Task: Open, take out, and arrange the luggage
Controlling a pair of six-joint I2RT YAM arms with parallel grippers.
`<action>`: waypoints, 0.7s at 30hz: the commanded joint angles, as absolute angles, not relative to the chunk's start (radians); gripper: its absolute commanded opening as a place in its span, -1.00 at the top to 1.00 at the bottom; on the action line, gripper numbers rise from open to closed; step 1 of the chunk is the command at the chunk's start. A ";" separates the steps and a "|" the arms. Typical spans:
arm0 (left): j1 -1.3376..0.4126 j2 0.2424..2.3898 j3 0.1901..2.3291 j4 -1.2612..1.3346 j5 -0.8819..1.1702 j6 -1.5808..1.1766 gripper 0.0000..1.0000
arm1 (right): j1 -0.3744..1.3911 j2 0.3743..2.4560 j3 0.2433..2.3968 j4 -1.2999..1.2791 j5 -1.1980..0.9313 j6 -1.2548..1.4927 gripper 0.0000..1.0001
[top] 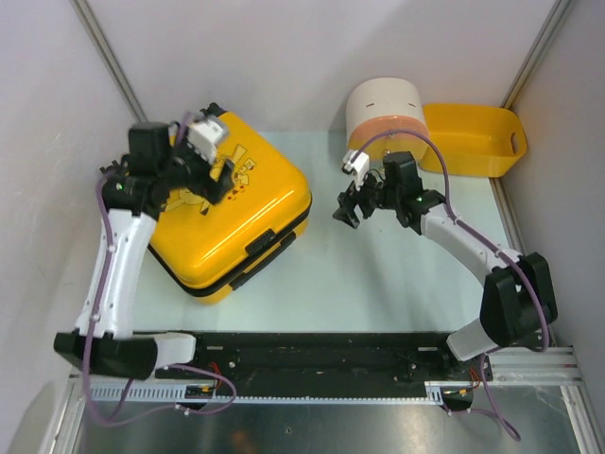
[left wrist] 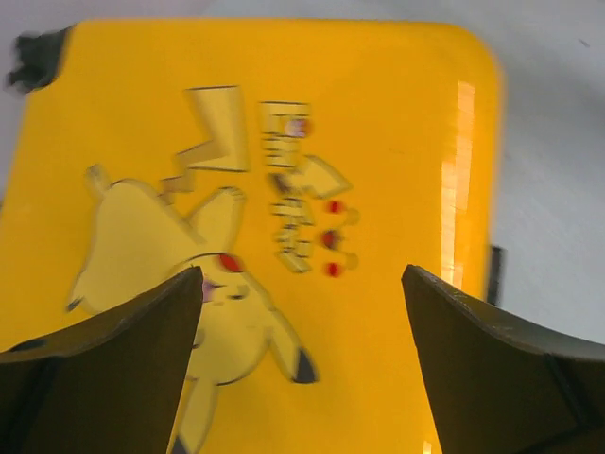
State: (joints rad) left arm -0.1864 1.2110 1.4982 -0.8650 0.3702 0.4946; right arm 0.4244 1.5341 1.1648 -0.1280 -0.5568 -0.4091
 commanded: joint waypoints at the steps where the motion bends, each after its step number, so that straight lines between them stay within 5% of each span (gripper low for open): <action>1: 0.030 1.350 1.690 -0.870 0.463 0.315 -0.82 | 0.515 1.395 1.125 -0.314 -0.496 -0.243 -0.63; 12: 0.313 1.919 2.244 -0.859 0.529 0.124 -0.87 | 0.572 1.290 0.954 -0.154 -0.557 0.115 -0.62; 21: 0.322 2.143 2.297 -0.857 0.477 0.163 -0.89 | 0.699 1.437 0.986 -0.052 -0.519 0.068 -0.69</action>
